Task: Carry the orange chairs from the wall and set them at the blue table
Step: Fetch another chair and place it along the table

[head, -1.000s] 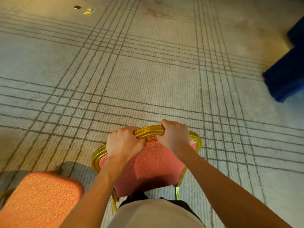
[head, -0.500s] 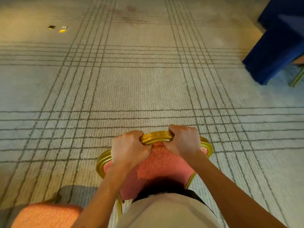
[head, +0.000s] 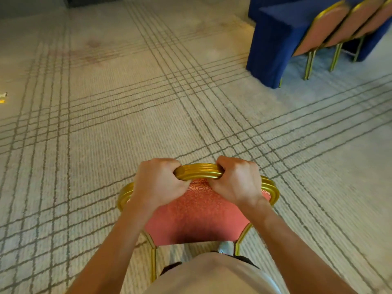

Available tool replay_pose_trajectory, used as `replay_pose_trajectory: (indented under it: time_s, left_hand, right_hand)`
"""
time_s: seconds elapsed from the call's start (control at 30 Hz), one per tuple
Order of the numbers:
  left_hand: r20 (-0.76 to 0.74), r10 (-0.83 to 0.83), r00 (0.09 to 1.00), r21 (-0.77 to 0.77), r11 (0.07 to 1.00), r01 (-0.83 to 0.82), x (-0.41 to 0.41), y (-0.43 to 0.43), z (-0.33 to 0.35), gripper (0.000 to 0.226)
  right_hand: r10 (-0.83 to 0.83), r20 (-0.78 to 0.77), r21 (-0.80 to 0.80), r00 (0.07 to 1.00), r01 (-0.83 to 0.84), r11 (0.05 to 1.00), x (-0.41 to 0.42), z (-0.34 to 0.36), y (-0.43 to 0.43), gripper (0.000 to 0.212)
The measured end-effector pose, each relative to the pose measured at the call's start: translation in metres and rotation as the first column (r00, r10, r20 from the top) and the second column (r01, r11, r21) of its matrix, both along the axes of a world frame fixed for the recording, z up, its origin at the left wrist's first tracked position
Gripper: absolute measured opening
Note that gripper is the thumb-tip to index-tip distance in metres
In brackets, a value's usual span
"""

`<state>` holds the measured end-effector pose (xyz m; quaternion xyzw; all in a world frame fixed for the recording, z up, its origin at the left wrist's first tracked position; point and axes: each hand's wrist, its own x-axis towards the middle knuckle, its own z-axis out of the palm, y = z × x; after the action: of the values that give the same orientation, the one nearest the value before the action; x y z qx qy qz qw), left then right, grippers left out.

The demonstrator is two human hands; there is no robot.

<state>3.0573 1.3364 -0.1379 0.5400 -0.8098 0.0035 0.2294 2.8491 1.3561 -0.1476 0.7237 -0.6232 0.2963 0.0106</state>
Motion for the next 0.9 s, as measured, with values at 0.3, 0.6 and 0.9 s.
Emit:
replay_pose_trajectory:
  time_s: [0.3, 0.6, 0.9]
  left_hand:
    - [-0.052, -0.223, 0.973, -0.028, 0.975, 0.222, -0.132, -0.074, 0.024, 0.045]
    - [-0.076, -0.444, 0.893, 0.022, 0.894, 0.447, -0.242, -0.135, 0.01, 0.05]
    - [-0.135, -0.623, 0.771, 0.073, 0.769, 0.635, -0.36, -0.235, -0.005, 0.038]
  right_hand:
    - [-0.214, 0.01, 0.007, 0.977, 0.214, 0.977, -0.125, 0.018, -0.031, 0.032]
    - [-0.405, -0.006, 0.022, 0.914, 0.406, 0.914, -0.218, 0.007, -0.054, 0.034]
    - [-0.572, -0.055, 0.026, 0.818, 0.574, 0.818, -0.313, 0.006, -0.114, 0.036]
